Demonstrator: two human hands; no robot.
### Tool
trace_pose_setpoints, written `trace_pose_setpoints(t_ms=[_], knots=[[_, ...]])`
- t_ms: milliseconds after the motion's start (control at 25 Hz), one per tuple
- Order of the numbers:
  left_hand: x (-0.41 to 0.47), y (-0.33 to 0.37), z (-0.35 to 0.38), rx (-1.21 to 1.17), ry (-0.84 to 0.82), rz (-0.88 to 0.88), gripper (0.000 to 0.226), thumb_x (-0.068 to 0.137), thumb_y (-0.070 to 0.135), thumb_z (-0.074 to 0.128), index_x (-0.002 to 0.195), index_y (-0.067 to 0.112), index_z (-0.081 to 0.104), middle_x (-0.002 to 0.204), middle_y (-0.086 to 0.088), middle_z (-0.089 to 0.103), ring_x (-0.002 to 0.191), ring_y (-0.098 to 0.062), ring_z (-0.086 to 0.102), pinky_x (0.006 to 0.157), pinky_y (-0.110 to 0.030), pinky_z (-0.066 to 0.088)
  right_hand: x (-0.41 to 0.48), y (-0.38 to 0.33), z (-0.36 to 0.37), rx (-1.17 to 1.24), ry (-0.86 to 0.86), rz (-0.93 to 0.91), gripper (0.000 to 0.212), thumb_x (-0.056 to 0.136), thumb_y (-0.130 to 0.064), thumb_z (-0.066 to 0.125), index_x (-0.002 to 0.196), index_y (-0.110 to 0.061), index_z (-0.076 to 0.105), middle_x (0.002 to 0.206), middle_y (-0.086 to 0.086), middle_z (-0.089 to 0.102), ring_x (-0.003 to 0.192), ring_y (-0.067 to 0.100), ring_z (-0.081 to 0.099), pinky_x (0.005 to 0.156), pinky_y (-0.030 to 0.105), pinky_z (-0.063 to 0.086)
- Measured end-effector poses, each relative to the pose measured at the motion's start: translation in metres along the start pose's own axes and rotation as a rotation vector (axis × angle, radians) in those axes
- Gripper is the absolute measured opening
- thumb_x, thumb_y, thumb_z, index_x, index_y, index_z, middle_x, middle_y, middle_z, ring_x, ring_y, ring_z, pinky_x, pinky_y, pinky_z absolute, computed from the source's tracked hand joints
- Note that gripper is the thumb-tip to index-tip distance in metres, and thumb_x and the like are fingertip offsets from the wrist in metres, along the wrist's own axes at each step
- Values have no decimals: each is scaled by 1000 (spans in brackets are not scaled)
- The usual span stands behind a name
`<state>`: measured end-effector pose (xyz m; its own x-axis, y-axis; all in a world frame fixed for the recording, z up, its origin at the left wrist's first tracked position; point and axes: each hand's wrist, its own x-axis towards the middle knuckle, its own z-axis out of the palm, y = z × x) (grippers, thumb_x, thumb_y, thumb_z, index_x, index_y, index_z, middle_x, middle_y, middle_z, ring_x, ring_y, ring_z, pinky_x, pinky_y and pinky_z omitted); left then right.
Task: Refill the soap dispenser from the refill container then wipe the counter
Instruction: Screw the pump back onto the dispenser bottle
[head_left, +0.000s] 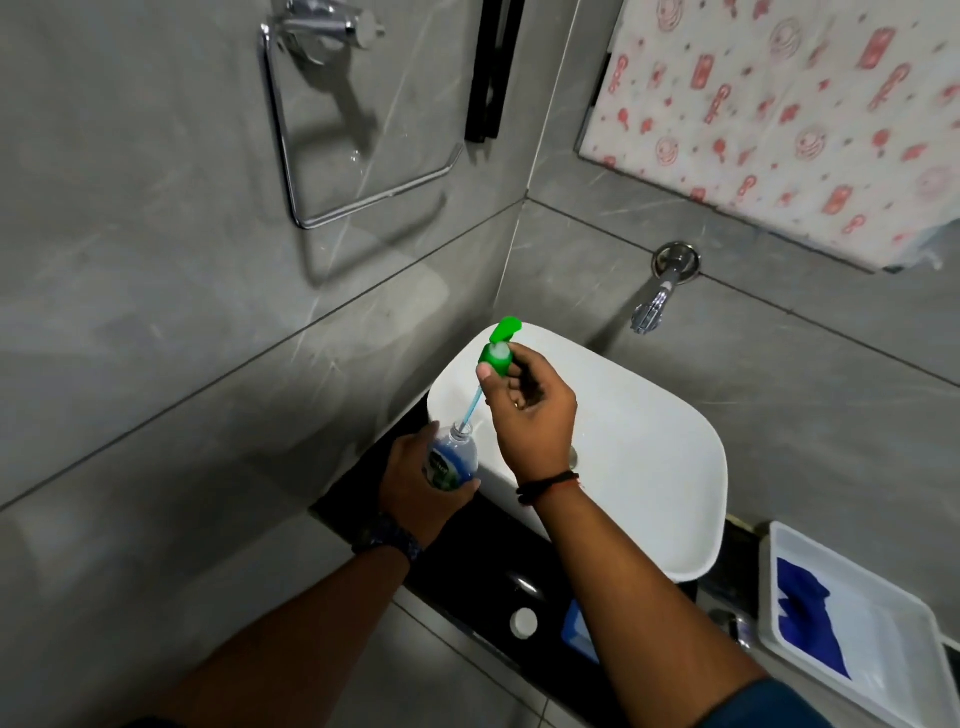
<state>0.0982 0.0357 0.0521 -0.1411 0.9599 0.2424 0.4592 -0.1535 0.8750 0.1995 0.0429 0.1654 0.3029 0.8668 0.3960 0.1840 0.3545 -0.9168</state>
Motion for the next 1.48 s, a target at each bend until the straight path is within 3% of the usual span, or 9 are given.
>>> trace_pose_setpoints(t_ms=[120, 200, 360, 600, 760, 960, 1120, 1320, 1480], knots=[[3, 11, 2, 20, -37, 23, 84, 48, 25, 90, 122, 6, 54, 108, -18, 60, 95, -27, 60, 76, -25, 44, 2, 3, -4, -82, -74, 28, 26, 79, -10, 75, 99, -21, 63, 83, -10, 65, 72, 5, 58, 73, 23, 52], [7, 18, 3, 14, -62, 20, 87, 48, 36, 87, 123, 8, 53, 110, -17, 60, 98, -26, 59, 78, -26, 45, 2, 8, -9, -153, -119, 60, 27, 78, -14, 76, 98, -26, 63, 86, -14, 65, 79, 4, 61, 74, 28, 53], [12, 31, 2, -33, -101, -15, 94, 46, 62, 65, 126, 15, 50, 115, -7, 56, 100, -13, 52, 78, -18, 40, 2, 22, -21, -284, -167, 102, 23, 78, -23, 77, 97, -29, 65, 97, -12, 65, 93, 10, 58, 75, 32, 50], [20, 45, 1, 23, -106, 36, 85, 51, 28, 87, 126, 18, 49, 115, -9, 57, 103, -22, 55, 79, -25, 43, 1, 27, -28, -241, -144, 209, 23, 74, -23, 80, 89, -30, 64, 96, -14, 65, 98, 13, 58, 77, 32, 49], [18, 49, -1, 0, -87, 36, 82, 51, 23, 86, 125, 16, 50, 114, -7, 56, 101, -18, 54, 77, -20, 40, 4, 25, -26, -258, -187, 216, 36, 73, -24, 81, 105, -19, 68, 109, -4, 68, 105, 14, 59, 83, 28, 49], [21, 53, -4, 58, -86, 58, 75, 54, 23, 83, 121, 12, 53, 110, -7, 61, 104, -22, 53, 79, -31, 48, -2, 22, -23, -315, -84, 214, 37, 62, -40, 86, 89, -25, 66, 97, -9, 66, 97, 11, 58, 80, 31, 51], [22, 51, -4, 95, -99, 64, 78, 55, 26, 84, 124, 13, 50, 116, -6, 58, 108, -21, 51, 84, -30, 47, -6, 18, -18, -209, -77, 143, 37, 73, -20, 80, 96, -36, 56, 94, -17, 64, 92, 1, 60, 80, 33, 53], [21, 54, -4, 95, -55, 95, 71, 54, 24, 84, 117, 11, 55, 108, -7, 62, 105, -25, 54, 81, -32, 48, -5, 19, -15, -174, -36, 177, 61, 65, -28, 86, 111, -32, 46, 90, -13, 65, 91, 5, 63, 83, 29, 53], [22, 52, -5, 102, -104, 68, 75, 55, 28, 83, 121, 14, 52, 114, -6, 60, 108, -21, 51, 84, -31, 48, -6, 21, -14, -175, -9, 174, 63, 66, -25, 85, 110, -36, 41, 87, -12, 64, 87, 3, 62, 81, 32, 53]])
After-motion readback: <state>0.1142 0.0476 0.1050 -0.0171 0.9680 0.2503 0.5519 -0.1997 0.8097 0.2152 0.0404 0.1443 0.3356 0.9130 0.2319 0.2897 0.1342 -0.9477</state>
